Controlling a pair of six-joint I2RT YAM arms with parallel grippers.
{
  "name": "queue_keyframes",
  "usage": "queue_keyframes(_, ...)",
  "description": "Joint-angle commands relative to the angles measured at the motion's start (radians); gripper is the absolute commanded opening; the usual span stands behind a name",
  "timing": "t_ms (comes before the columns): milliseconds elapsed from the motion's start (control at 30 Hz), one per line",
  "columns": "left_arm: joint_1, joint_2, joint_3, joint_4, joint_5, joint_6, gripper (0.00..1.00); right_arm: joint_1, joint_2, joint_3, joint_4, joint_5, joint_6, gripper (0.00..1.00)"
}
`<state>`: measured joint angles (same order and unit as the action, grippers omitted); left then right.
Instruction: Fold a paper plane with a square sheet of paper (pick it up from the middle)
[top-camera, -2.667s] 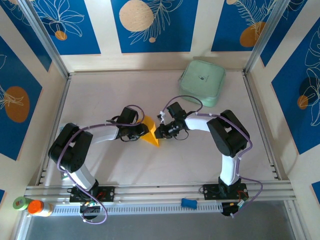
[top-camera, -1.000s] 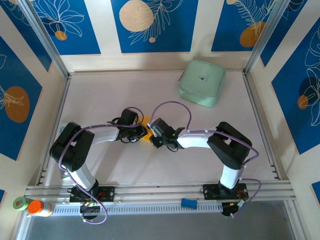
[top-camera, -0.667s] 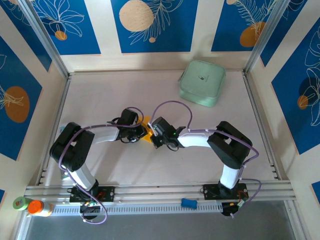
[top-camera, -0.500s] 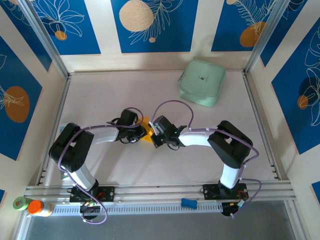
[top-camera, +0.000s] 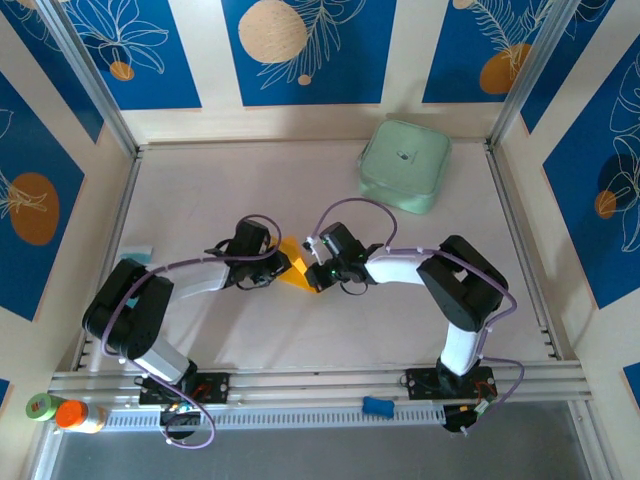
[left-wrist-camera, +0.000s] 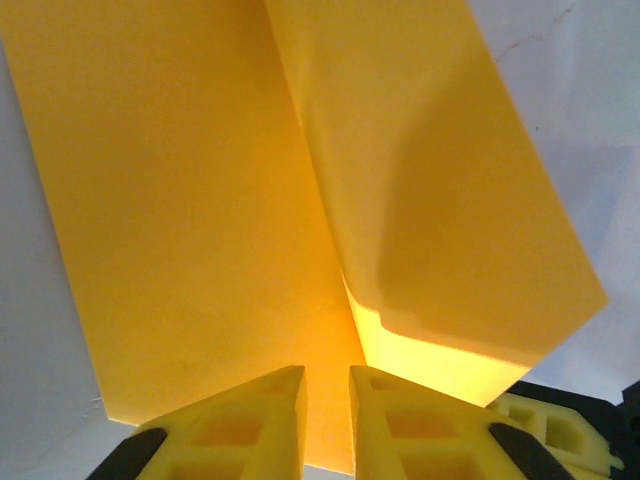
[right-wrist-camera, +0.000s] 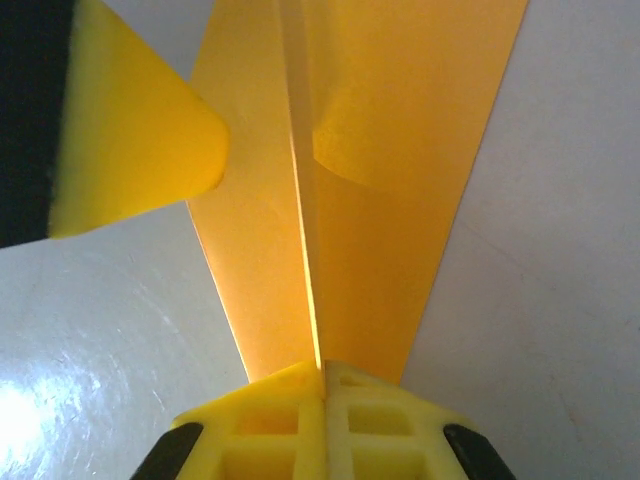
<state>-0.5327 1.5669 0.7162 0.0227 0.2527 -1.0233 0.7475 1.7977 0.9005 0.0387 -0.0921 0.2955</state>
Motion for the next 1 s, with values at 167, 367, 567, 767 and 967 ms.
queue_keyframes(167, -0.003, 0.007, -0.033, 0.100, 0.039, -0.009, 0.20, -0.028, 0.060, 0.008, -0.011, -0.150, 0.035, 0.03)
queue_keyframes(367, -0.003, 0.019, -0.039, 0.149, 0.066, -0.006, 0.22, -0.064, 0.083, 0.018, -0.024, -0.233, 0.067, 0.03)
queue_keyframes(567, -0.003, 0.047, -0.055, 0.227, 0.098, -0.012, 0.22, -0.092, 0.109, 0.041, -0.063, -0.293, 0.084, 0.03)
queue_keyframes(767, -0.003, 0.089, -0.044, 0.296, 0.147, -0.026, 0.19, -0.103, 0.131, 0.069, -0.109, -0.313, 0.090, 0.03)
queue_keyframes(967, -0.001, 0.106, -0.047, 0.297, 0.136, -0.032, 0.16, -0.114, 0.146, 0.089, -0.137, -0.333, 0.100, 0.05)
